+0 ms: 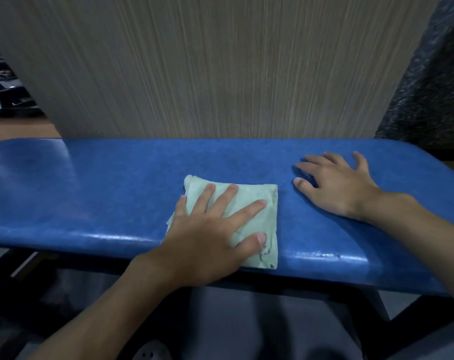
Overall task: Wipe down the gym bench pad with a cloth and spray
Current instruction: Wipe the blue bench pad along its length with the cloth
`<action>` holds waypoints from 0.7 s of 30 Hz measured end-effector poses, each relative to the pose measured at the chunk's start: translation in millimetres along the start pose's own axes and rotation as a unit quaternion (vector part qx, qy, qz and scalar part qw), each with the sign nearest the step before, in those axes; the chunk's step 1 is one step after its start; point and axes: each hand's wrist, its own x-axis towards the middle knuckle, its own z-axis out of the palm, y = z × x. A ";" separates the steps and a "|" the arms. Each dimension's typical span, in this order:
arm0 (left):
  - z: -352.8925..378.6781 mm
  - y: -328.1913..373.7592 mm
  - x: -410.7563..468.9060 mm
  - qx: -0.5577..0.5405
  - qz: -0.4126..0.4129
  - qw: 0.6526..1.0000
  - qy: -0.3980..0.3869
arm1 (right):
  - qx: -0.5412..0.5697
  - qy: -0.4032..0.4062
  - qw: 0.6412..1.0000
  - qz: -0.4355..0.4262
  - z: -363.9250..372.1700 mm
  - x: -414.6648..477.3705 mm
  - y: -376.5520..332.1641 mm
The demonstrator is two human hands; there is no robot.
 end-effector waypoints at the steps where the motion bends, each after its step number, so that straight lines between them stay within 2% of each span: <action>1: -0.7 -1.2 6.9 -0.001 -0.005 1.000 -0.007 | 0.015 0.000 1.000 -0.001 -1.3 0.1 -2.2; 5: -4.7 -14.7 53.6 -0.002 -0.009 0.999 -0.032 | 0.025 -0.040 0.999 -0.006 8.1 -0.4 -8.5; 14: -24.1 -51.0 203.8 -0.023 -0.063 0.997 -0.047 | 0.020 -0.038 0.999 -0.013 13.2 0.2 -5.1; 17: -26.2 -56.3 219.9 -0.024 -0.066 0.996 -0.046 | 0.024 -0.037 0.999 -0.012 12.5 -2.1 -4.9; 21: -20.8 -52.9 195.6 -0.016 -0.054 0.997 -0.049 | 0.032 -0.040 0.999 -0.009 11.2 -4.8 -5.5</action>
